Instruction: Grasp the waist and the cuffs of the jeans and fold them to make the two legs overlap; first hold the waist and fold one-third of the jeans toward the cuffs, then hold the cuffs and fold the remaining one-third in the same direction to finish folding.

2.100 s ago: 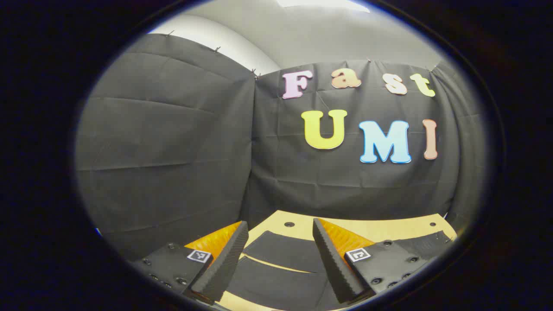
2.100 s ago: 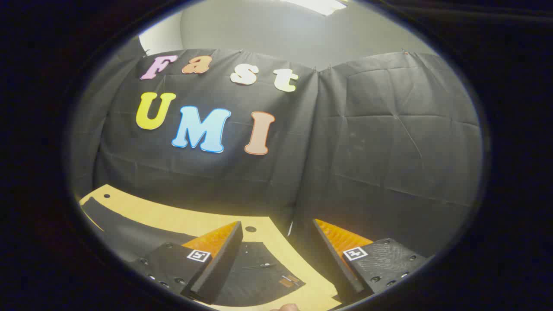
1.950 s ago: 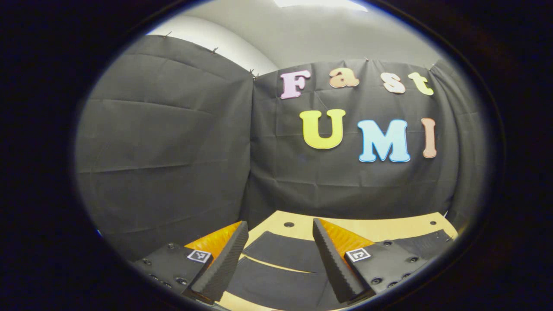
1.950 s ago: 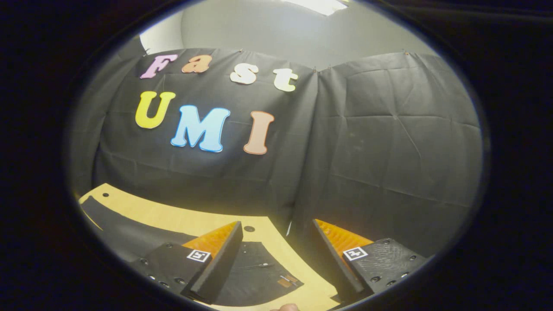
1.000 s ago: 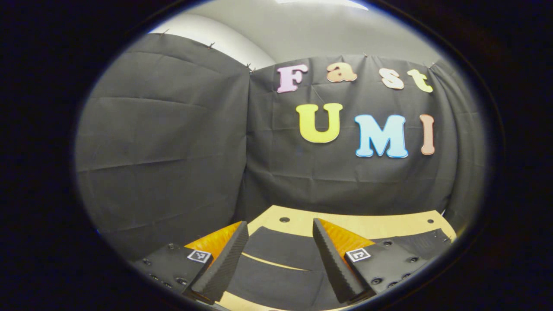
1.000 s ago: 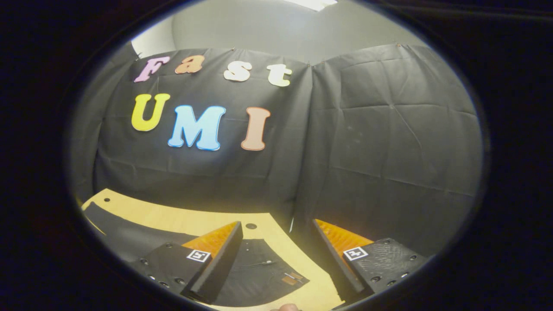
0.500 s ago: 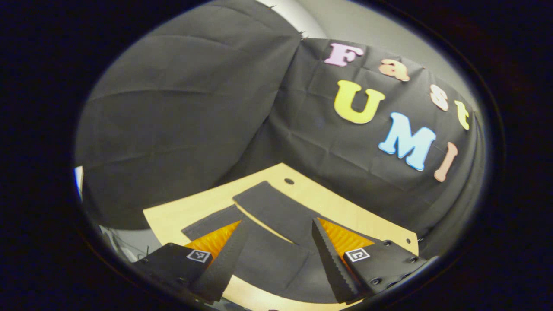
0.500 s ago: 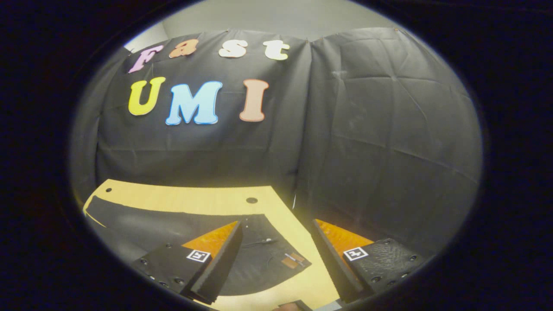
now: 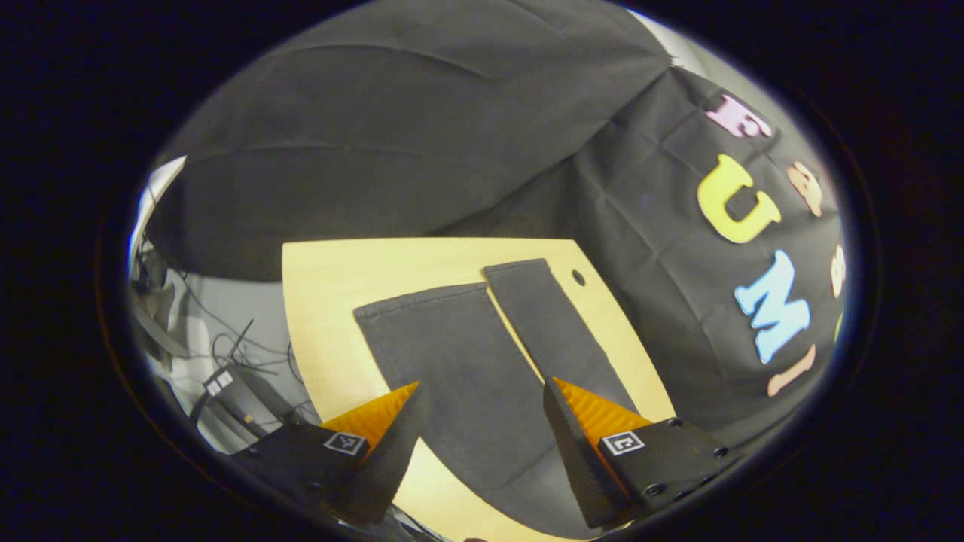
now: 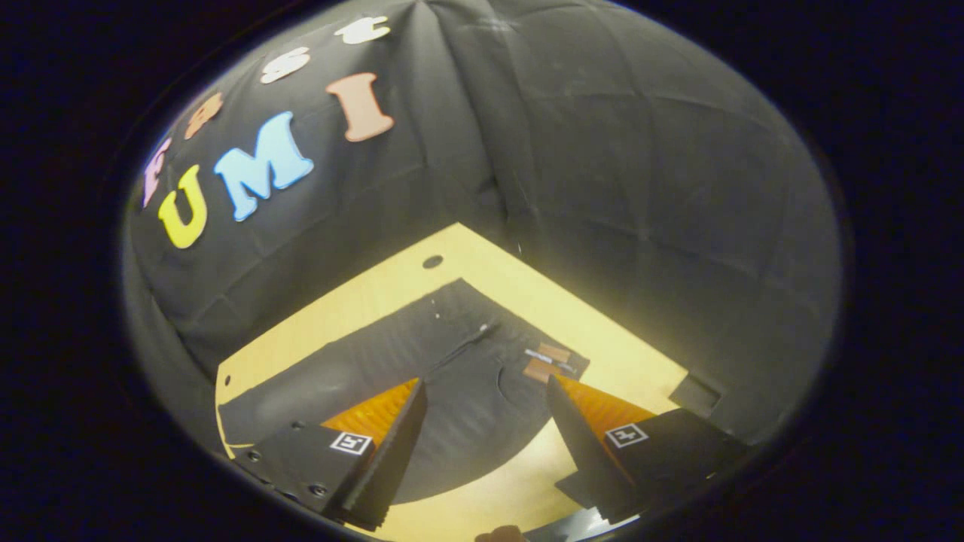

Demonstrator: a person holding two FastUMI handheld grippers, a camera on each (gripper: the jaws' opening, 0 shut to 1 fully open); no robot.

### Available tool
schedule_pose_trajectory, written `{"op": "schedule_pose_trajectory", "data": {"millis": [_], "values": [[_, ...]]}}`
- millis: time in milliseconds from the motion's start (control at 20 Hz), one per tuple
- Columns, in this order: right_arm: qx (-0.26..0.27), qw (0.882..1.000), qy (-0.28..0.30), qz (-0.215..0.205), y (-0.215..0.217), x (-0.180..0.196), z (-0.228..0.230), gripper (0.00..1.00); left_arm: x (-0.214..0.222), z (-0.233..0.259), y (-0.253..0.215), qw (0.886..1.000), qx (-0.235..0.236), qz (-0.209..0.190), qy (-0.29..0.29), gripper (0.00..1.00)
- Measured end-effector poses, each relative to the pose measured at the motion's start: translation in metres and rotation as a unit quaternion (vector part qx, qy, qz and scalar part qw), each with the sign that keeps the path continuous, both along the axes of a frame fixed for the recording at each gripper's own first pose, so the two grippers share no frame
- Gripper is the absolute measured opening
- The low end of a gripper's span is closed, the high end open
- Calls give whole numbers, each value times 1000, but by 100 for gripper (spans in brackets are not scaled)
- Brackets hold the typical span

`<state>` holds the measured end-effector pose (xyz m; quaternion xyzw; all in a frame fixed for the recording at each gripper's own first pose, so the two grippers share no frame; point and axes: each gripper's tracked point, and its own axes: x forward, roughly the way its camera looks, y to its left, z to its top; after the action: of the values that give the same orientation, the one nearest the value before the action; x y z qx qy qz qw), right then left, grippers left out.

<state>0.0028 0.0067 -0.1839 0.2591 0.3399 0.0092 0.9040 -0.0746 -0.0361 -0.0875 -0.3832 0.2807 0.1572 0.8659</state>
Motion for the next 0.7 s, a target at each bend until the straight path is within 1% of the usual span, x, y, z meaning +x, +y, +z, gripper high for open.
{"op": "schedule_pose_trajectory", "data": {"millis": [100,200,300,350,500,700], "values": [[33,999,36,-7,8,2,-20,96,-1,-6,0,999,-31,24,25,98],[67,995,75,-20,13,0,-37,96,-4,-7,0,995,-67,45,51,98],[86,988,124,-28,18,-8,-58,96,-8,-8,-2,990,-97,64,79,99],[93,986,138,-30,20,-10,-65,96,-8,-10,-4,987,-111,73,88,99],[124,978,165,-33,27,-13,-75,96,3,-17,-8,980,-138,91,108,99],[140,972,183,-52,23,-11,-86,97,18,-32,-4,977,-156,97,106,99]]}}
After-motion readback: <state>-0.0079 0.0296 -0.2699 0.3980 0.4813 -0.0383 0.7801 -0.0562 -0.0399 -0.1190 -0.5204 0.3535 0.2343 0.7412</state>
